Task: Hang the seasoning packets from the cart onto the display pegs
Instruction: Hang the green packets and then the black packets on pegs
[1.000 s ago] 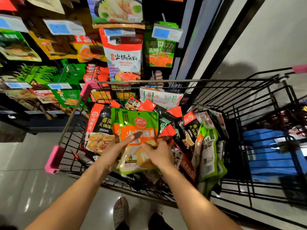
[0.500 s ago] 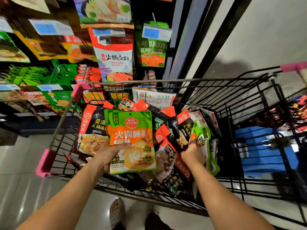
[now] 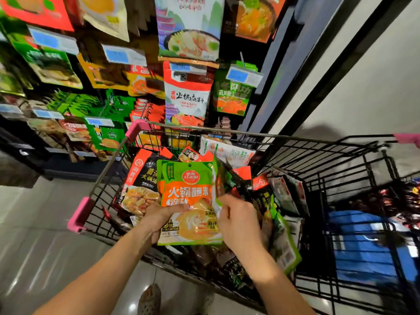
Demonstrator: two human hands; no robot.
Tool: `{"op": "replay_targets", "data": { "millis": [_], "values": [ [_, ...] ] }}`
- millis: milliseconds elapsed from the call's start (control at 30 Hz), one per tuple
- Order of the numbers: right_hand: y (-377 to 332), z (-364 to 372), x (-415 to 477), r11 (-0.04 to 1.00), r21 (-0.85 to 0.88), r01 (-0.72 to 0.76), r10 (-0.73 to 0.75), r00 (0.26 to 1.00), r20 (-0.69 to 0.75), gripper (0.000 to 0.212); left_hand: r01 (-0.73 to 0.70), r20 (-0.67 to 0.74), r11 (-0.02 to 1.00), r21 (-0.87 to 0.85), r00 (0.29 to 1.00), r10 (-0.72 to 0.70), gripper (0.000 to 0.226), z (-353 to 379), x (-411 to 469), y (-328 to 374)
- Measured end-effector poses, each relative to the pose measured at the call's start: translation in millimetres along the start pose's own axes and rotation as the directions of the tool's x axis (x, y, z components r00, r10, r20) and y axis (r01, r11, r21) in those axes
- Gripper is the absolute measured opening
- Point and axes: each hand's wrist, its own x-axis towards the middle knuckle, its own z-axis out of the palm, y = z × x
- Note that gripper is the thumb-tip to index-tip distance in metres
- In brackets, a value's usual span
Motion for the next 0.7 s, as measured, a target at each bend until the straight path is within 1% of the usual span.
{"op": "replay_targets", "data": {
  "millis": [33, 67, 100, 133, 167, 200, 233, 267, 333, 400, 433, 467, 500, 533, 567, 600, 633, 667, 700],
  "values": [
    [-3.2, 8.1, 1.3, 0.997, 0.049, 0.052, -0.055, 0.997, 0.053, 0.024, 0.009, 0.02, 1.0, -0.024, 1.0, -0.008, 0.04, -5.1, 1.9, -2.0],
    [-3.8, 14.7, 4.2, 0.989, 0.145, 0.035, -0.054, 0.99, 0.132, 0.021, 0.006, 0.026, 0.999, -0.037, 1.0, -0.005, 0.054, -9.4, 2.2, -3.3],
    [-2.9, 19.9, 8.4, 0.959, 0.279, -0.045, -0.021, 0.973, 0.228, 0.02, 0.006, 0.025, 0.999, -0.051, 1.0, -0.005, 0.067, -14.6, 1.4, -4.2],
    [-1.3, 24.7, 13.2, 0.907, 0.395, -0.147, 0.025, 0.954, 0.299, 0.021, -0.006, 0.015, 0.997, -0.076, 1.0, 0.007, 0.075, -21.4, 2.2, -7.4],
    [1.7, 30.2, 17.3, 0.849, 0.482, -0.218, 0.058, 0.944, 0.324, 0.021, 0.0, 0.018, 0.995, -0.098, 1.0, 0.002, 0.078, -25.7, 0.4, -8.7],
    [4.3, 35.7, 20.8, 0.817, 0.518, -0.253, 0.084, 0.941, 0.327, 0.024, 0.008, 0.022, 0.994, -0.106, 1.0, -0.005, 0.076, -26.5, -6.2, -6.2],
    [4.4, 40.4, 23.5, 0.816, 0.523, -0.248, 0.086, 0.946, 0.313, 0.03, -0.001, 0.01, 0.994, -0.108, 1.0, 0.002, 0.072, -25.1, -13.6, -3.8],
    [4.6, 46.0, 25.6, 0.838, 0.503, -0.212, 0.067, 0.954, 0.291, 0.036, -0.013, 0.008, 0.993, -0.115, 1.0, 0.014, 0.067, -23.2, -20.1, -2.5],
    [-2.7, 52.2, 29.9, 0.891, 0.441, -0.108, 0.005, 0.973, 0.229, 0.04, -0.038, 0.003, 0.987, -0.155, 0.999, 0.039, 0.06, -22.4, -25.7, -4.0],
    [-8.9, 51.6, 35.8, 0.951, 0.309, 0.03, -0.073, 0.989, 0.129, 0.041, -0.058, -0.029, 0.973, -0.222, 0.998, 0.053, 0.055, -21.5, -32.0, -4.6],
    [-11.1, 48.0, 40.1, 0.976, 0.2, 0.081, -0.098, 0.992, 0.077, 0.047, -0.069, -0.041, 0.964, -0.256, 0.997, 0.061, 0.055, -23.0, -34.2, -4.4],
    [-10.3, 44.9, 45.4, 0.993, 0.088, 0.084, -0.089, 0.995, 0.054, 0.064, -0.082, -0.05, 0.956, -0.282, 0.996, 0.07, 0.057, -24.4, -35.5, -3.9],
    [-9.4, 39.9, 50.9, 0.999, -0.005, 0.036, -0.036, 0.996, 0.082, 0.093, -0.1, -0.058, 0.947, -0.304, 0.995, 0.086, 0.06, -26.0, -37.4, -2.9],
    [-7.0, 35.7, 57.8, 0.998, -0.041, -0.049, 0.055, 0.986, 0.158, 0.125, -0.12, -0.069, 0.941, -0.316, 0.992, 0.104, 0.061, -27.6, -40.0, -1.2],
    [-8.7, 29.7, 64.1, 0.99, -0.034, -0.14, 0.144, 0.958, 0.249, 0.15, -0.141, -0.073, 0.936, -0.323, 0.99, 0.124, 0.061, -29.8, -42.7, 0.5],
    [-9.8, 26.1, 71.4, 0.973, 0.034, -0.229, 0.204, 0.917, 0.342, 0.163, -0.162, -0.078, 0.931, -0.326, 0.986, 0.145, 0.065, -32.6, -45.6, 2.5],
    [-13.7, 24.3, 78.2, 0.946, 0.127, -0.299, 0.219, 0.876, 0.43, 0.167, -0.175, -0.082, 0.929, -0.326, 0.984, 0.157, 0.072, -35.8, -49.7, 5.9],
    [-20.6, 22.7, 83.2, 0.907, 0.231, -0.352, 0.202, 0.845, 0.495, 0.167, -0.185, -0.09, 0.926, -0.328, 0.982, 0.165, 0.08, -39.2, -54.6, 10.1],
    [-28.4, 22.7, 86.1, 0.863, 0.312, -0.396, 0.188, 0.827, 0.53, 0.161, -0.194, -0.105, 0.921, -0.337, 0.98, 0.168, 0.084, -43.9, -58.8, 13.8]
  ]
}}
